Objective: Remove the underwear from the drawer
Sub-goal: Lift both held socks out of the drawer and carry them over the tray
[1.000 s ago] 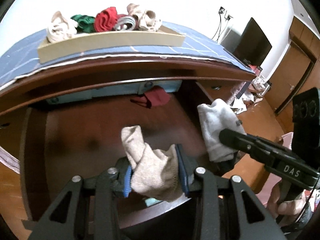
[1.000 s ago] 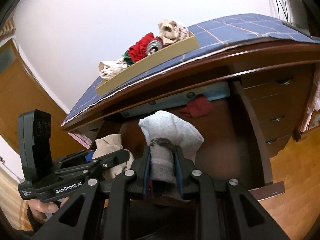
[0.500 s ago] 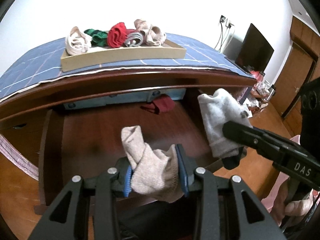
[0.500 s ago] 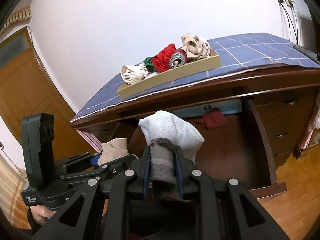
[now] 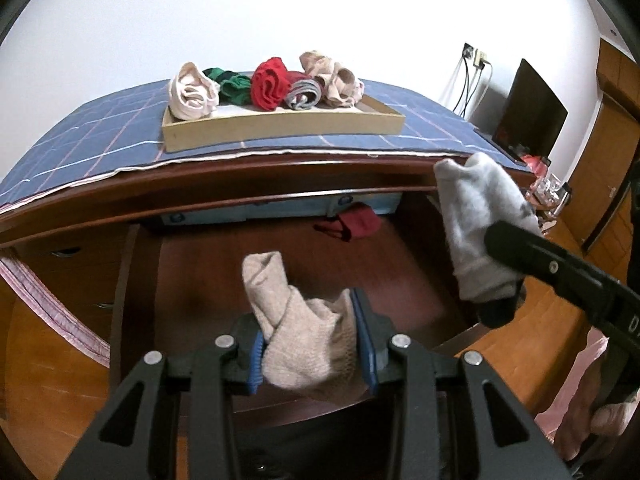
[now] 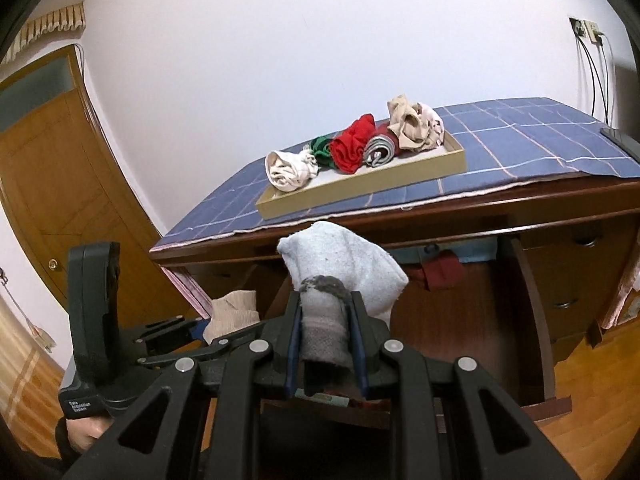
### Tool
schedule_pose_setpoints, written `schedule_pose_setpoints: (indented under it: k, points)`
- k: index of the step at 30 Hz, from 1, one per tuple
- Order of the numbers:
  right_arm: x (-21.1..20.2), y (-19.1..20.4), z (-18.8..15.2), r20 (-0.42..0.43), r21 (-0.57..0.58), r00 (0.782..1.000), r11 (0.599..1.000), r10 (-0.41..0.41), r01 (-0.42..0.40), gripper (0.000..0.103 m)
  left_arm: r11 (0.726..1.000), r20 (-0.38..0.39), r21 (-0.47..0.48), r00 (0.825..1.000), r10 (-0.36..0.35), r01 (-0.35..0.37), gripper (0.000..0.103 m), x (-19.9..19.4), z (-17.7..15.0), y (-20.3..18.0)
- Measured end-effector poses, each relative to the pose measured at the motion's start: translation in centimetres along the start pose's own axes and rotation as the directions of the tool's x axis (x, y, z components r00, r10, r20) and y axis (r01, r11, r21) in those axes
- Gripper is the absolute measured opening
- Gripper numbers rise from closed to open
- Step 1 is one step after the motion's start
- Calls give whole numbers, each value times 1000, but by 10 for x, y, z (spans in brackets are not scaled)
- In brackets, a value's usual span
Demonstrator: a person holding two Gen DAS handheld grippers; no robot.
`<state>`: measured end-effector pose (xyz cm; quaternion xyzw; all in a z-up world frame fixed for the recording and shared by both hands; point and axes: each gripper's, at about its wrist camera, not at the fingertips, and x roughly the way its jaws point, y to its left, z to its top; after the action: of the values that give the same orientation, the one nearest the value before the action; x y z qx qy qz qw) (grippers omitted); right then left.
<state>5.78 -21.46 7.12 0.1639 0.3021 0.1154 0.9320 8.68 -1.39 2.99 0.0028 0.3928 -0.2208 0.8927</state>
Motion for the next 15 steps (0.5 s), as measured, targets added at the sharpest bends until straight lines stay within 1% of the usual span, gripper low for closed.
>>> schedule_pose_setpoints:
  k: [11, 15]
  points:
    - [-5, 17, 30, 65, -49, 997, 998, 32, -29, 24, 1000, 58, 12, 998, 8, -9, 36, -13, 21, -3]
    - [-3, 24, 39, 68, -64, 997, 997, 43, -39, 24, 1000, 82, 15, 996, 19, -20, 36, -17, 32, -1]
